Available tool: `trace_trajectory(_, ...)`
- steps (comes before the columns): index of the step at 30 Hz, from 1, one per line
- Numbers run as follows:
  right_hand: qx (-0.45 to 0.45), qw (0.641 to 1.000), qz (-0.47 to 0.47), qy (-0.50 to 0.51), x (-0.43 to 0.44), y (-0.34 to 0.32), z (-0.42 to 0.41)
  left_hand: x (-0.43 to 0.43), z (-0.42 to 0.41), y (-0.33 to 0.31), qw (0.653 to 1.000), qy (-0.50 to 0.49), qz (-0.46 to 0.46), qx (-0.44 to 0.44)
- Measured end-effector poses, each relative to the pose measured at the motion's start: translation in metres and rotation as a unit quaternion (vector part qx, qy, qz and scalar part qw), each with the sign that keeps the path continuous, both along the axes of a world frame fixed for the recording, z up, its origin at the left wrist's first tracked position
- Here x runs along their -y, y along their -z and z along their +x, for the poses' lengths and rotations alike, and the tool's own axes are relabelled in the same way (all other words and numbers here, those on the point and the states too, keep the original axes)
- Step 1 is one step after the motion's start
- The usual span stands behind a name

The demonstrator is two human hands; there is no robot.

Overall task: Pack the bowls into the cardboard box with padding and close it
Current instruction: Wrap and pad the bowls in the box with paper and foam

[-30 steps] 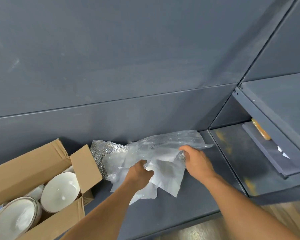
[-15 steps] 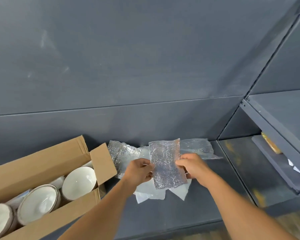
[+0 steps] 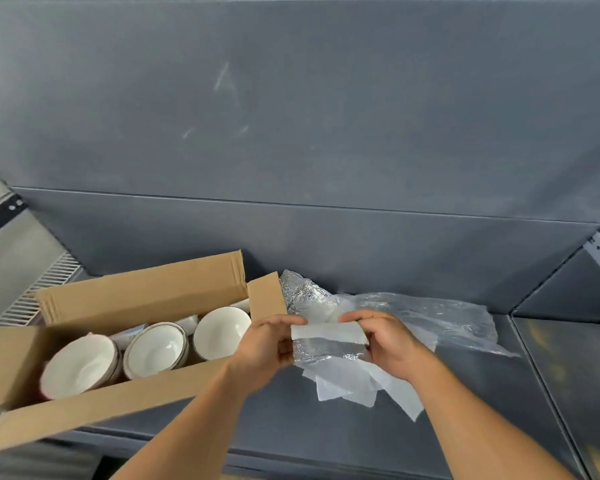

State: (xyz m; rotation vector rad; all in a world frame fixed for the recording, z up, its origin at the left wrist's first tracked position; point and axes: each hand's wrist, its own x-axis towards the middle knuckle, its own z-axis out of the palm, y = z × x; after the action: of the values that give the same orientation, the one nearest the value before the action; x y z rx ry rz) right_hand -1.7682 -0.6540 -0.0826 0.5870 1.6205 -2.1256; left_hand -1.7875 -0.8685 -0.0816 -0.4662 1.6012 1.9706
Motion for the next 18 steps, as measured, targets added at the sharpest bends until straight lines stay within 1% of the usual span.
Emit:
trace_trajectory(4, 0.015, 0.999, 0.018, -0.041, 0.021, -0.003, -0.013, 0.019, 0.001, -0.003, 0.999, -0.036, 0.017, 0.007)
trace_trajectory(6, 0.001, 0.997, 0.037, -0.066, 0.030, -0.005, -0.018, 0.028, 0.001, -0.004, 0.999, -0.039, 0.016, 0.002)
trace_trajectory(10, -0.035, 0.992, 0.070, -0.101, 0.047, -0.007, -0.026, 0.043, 0.001, -0.007, 0.999, -0.021, -0.030, -0.025)
trace_trajectory(12, -0.044, 0.989, 0.079, -0.114, 0.056, -0.007, -0.029, 0.050, 0.000, -0.008, 0.998, -0.030, -0.051, -0.038)
trace_trajectory(15, -0.053, 0.988, 0.087, -0.114, 0.067, -0.006, -0.035, 0.060, -0.003, -0.008, 0.996, -0.042, -0.059, -0.055)
trace_trajectory(18, -0.049, 0.991, 0.073, -0.103, 0.076, -0.002, -0.039, 0.068, -0.005, -0.010, 0.994, -0.048, -0.068, -0.065)
